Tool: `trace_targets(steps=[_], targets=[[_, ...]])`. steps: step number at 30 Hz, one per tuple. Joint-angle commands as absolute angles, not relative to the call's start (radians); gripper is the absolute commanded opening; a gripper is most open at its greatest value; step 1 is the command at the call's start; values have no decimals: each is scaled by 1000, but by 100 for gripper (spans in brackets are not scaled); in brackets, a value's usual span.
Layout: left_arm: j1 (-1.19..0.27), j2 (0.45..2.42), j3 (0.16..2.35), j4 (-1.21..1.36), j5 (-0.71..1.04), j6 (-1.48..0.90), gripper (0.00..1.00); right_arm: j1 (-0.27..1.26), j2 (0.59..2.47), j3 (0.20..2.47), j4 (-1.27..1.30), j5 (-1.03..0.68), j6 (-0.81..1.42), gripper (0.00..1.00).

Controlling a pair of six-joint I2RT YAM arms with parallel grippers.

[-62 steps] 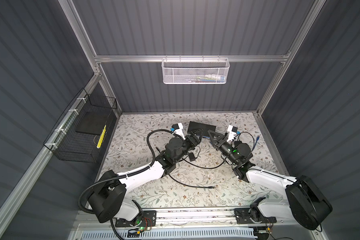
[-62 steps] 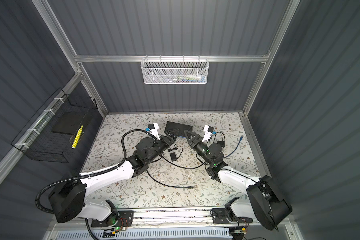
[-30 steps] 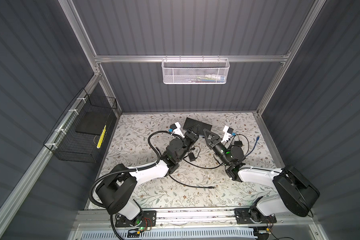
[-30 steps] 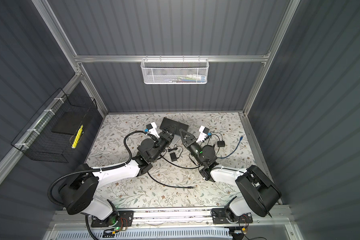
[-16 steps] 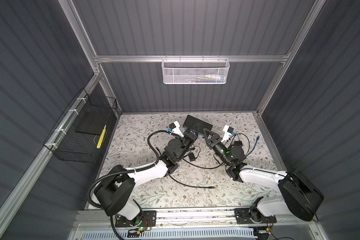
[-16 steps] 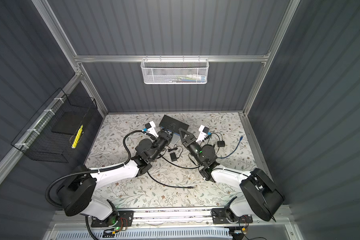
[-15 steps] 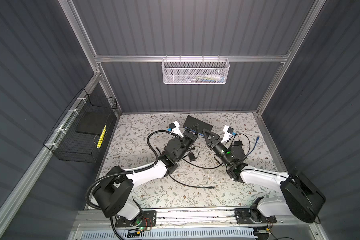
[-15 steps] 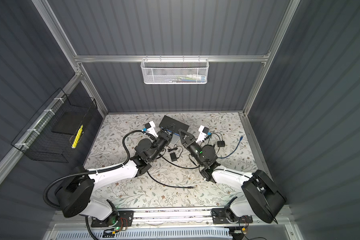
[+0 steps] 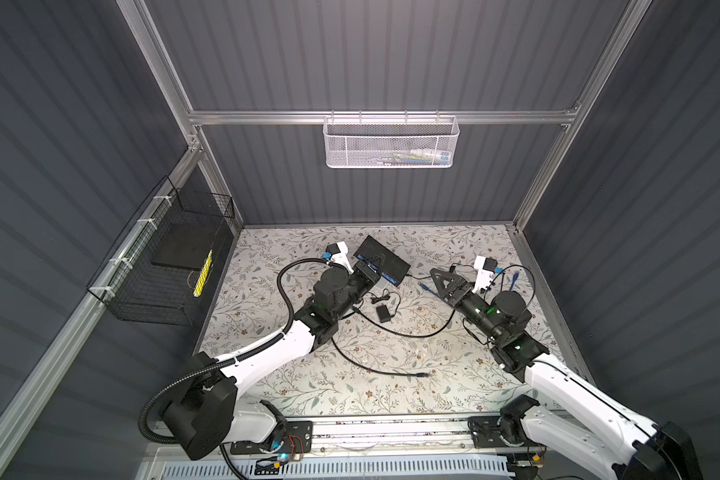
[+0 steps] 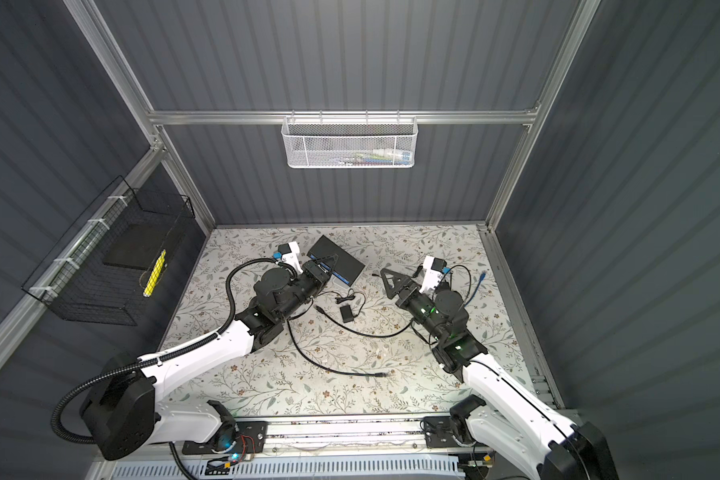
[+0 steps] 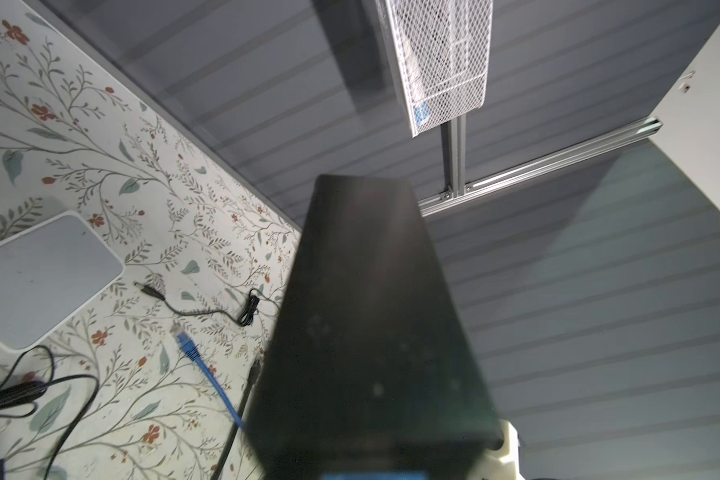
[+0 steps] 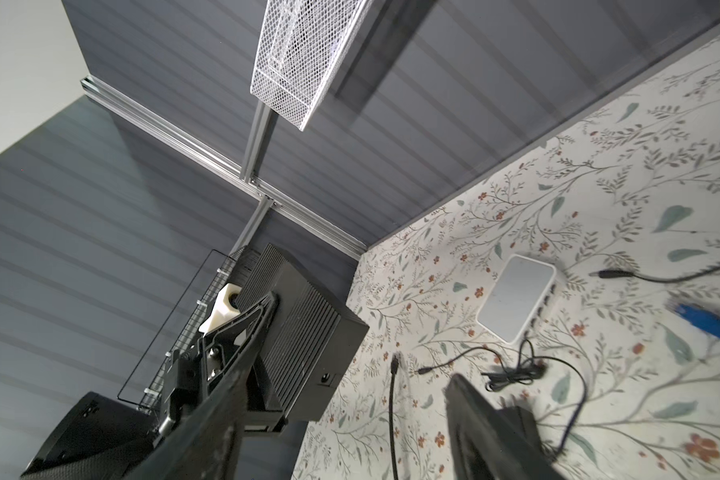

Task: Insert the plug into the switch port

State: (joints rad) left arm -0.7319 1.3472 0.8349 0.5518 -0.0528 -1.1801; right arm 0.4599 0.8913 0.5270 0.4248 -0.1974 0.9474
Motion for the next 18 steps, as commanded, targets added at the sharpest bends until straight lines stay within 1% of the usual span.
trace_targets(steps=[1,3,6,13,18], targets=[[-722,1318,878,521,49,-1142,5,419,881,608,133,-385,854,76],[-722,1330,905,501,97,-1126,5,403,899,622,108,-456,848,75],[-721,1352,941,476,158,-1109,5,392,939,619,149,-535,875,74],[-722,1357,927,514,198,-1128,5,388,1044,594,338,-603,986,74],[-722,1367,921,515,219,-1135,5,388,1082,554,541,-632,1083,73]])
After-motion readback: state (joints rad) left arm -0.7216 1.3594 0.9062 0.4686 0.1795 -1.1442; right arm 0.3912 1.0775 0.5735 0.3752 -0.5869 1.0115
